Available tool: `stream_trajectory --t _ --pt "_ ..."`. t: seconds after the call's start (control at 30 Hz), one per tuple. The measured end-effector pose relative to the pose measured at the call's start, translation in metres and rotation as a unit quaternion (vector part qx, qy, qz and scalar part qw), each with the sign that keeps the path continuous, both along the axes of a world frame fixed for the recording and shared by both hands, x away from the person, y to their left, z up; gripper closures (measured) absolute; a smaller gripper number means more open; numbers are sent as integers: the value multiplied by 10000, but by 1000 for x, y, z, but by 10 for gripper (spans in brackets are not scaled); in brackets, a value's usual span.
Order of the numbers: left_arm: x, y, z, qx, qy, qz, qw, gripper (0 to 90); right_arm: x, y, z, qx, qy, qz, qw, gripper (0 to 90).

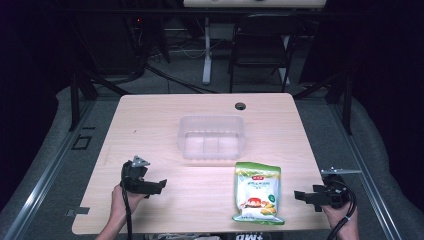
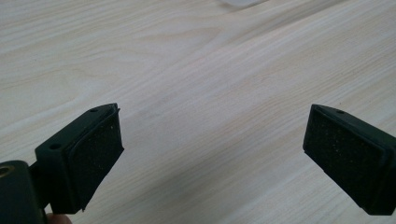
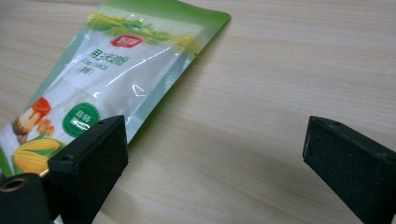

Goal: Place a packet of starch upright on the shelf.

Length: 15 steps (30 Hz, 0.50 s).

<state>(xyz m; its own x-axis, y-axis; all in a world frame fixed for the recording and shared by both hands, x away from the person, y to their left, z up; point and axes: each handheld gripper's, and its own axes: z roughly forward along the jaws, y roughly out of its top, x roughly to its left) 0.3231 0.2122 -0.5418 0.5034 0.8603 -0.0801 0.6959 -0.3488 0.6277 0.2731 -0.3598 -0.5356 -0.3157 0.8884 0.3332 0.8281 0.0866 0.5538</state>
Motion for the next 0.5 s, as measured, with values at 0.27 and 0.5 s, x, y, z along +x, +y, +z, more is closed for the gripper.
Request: stream_trajectory --t 0.27,0.5 --pt "0 -7 -2 311 -28 -159 9994 47 3 7 2 131 56 46 9999 68" --pt "0 -12 -4 652 -39 -261 9975 48 11 16 2 354 177 170 9991 79"
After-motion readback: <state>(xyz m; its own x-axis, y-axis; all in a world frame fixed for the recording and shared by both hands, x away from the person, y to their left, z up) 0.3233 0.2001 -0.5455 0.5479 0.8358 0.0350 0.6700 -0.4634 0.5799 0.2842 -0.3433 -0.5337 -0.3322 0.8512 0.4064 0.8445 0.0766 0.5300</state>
